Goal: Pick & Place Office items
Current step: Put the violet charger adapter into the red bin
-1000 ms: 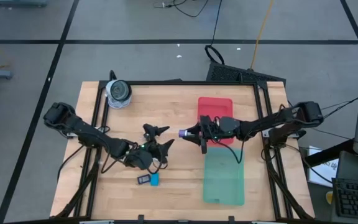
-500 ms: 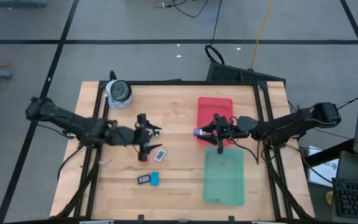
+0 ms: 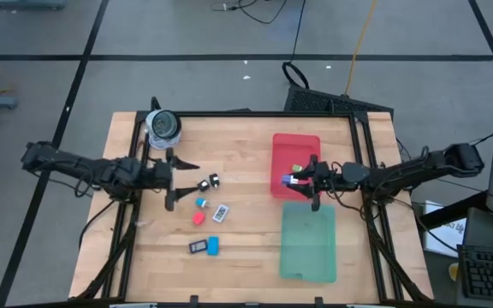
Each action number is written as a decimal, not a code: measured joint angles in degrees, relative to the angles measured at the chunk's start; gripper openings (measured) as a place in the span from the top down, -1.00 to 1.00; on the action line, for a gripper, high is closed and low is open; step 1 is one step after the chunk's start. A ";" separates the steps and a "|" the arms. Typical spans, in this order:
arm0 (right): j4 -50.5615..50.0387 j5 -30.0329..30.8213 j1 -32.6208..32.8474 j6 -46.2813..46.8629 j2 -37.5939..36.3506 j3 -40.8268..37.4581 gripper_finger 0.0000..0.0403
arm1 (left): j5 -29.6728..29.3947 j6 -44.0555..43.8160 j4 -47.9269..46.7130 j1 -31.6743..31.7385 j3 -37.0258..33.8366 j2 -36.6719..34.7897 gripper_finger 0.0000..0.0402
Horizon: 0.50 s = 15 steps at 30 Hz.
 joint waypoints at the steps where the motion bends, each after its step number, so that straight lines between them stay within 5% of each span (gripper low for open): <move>1: -2.47 0.85 -0.03 0.02 -0.78 0.02 0.34 | -0.07 -0.26 0.79 0.24 -1.62 -1.84 -0.57; 8: -15.07 9.65 -0.30 -0.22 -3.00 0.00 0.34 | -3.33 -3.89 1.40 2.24 -9.56 -12.37 -0.58; 15: -23.28 12.51 -0.33 -5.37 -3.35 -0.02 0.34 | -4.08 -5.90 1.48 2.52 -10.94 -14.47 -0.51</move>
